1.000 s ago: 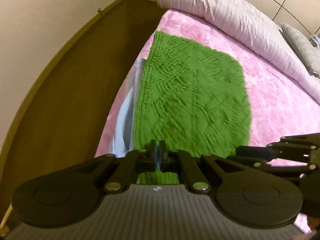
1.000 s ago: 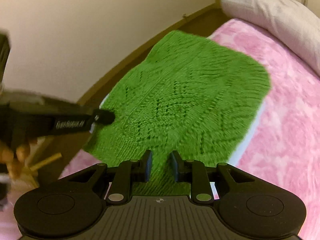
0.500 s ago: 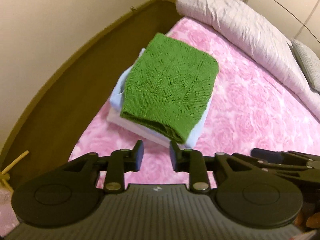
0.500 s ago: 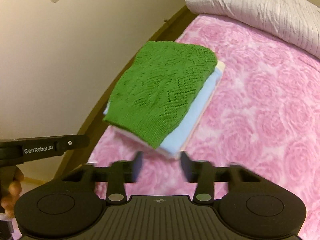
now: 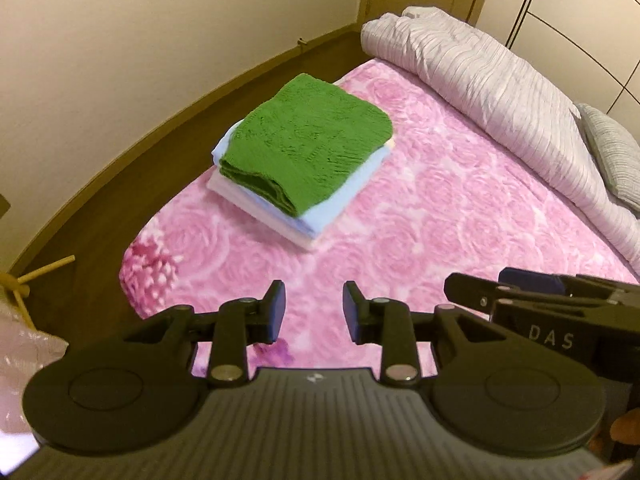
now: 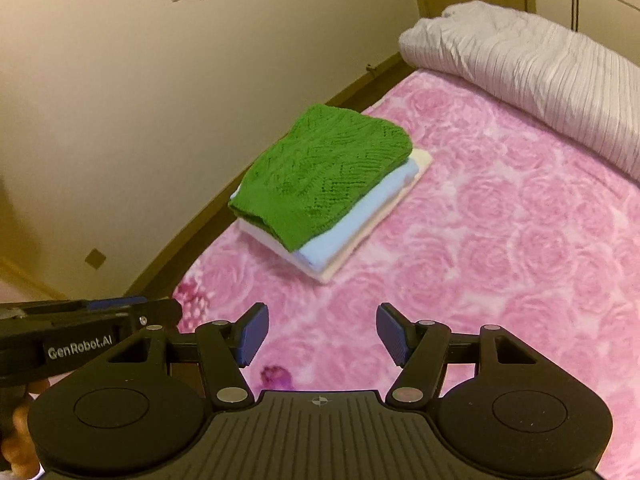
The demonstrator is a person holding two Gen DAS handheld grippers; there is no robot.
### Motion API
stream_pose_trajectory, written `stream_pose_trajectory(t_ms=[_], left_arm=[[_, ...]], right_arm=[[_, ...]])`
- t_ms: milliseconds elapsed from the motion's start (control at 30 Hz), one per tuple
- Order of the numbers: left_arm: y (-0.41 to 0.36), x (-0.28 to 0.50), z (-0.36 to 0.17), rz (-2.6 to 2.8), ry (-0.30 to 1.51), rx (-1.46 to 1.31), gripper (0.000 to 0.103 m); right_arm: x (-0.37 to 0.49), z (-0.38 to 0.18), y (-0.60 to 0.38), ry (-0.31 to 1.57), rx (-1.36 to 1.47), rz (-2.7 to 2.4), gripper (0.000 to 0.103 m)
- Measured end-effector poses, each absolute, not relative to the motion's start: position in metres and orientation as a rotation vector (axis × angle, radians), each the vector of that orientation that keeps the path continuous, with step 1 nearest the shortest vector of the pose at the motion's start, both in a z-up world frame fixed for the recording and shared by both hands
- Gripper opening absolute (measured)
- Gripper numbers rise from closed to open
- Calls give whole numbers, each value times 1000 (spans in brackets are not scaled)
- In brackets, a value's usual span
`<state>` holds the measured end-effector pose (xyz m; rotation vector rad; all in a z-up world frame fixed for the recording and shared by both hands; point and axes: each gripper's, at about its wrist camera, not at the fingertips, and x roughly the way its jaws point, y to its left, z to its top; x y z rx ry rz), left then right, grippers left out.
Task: Fold clothes
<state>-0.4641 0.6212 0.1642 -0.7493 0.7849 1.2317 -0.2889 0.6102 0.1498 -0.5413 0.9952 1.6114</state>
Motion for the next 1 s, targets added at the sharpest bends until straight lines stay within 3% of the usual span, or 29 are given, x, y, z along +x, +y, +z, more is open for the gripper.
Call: stream_pose_trajectory(t_ms=[533, 1000], left_arm=[[523, -418, 181, 1344, 710, -772, 27], [547, -413, 167, 1400, 754, -772, 27]], right_arm=[[-244, 186, 523, 907, -603, 1753, 64], [-240, 183, 556, 896, -675, 1775, 64]])
